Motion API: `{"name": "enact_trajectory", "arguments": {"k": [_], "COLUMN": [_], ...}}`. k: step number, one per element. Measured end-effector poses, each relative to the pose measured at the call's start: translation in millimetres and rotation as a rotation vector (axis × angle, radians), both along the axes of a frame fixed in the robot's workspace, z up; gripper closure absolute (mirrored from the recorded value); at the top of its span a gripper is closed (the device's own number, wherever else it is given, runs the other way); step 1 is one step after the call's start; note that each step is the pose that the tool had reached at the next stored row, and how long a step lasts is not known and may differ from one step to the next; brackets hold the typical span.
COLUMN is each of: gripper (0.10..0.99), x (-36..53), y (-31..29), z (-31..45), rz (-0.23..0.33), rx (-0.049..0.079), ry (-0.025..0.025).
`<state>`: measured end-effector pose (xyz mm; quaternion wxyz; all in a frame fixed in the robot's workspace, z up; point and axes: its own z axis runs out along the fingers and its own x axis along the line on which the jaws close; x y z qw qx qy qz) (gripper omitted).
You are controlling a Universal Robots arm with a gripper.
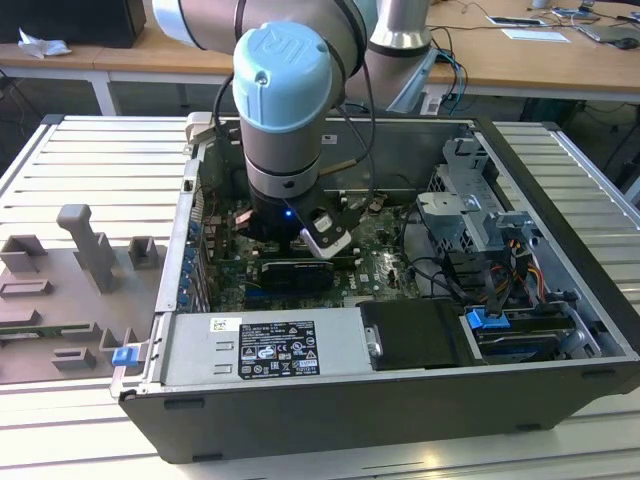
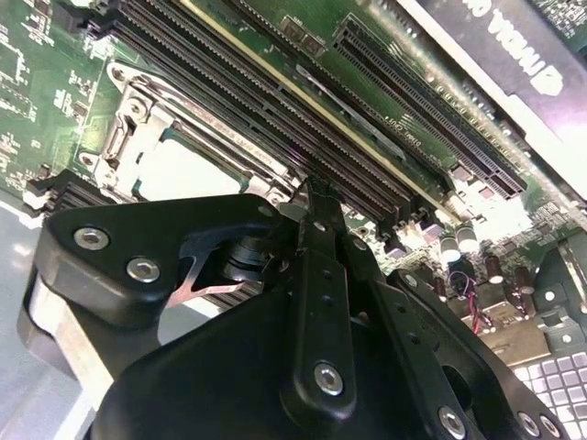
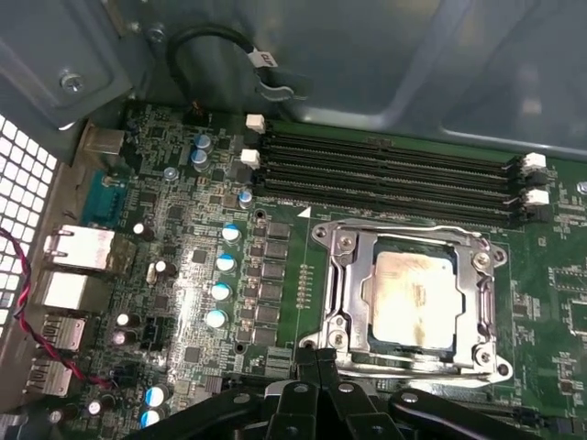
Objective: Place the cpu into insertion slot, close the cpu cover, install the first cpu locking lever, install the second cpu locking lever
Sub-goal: 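Install the second cpu locking lever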
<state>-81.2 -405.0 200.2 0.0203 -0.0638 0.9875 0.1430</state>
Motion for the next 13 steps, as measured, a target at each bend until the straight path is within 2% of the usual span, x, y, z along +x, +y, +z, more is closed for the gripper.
{"name": "enact_trajectory", "arguments": {"k": [13], "gripper": [0.980], "x": [-0.5], "y": [4.7], "z": [-7.7], "rz": [0.014], "rx": [0.003], "ry": [0.0001]}}
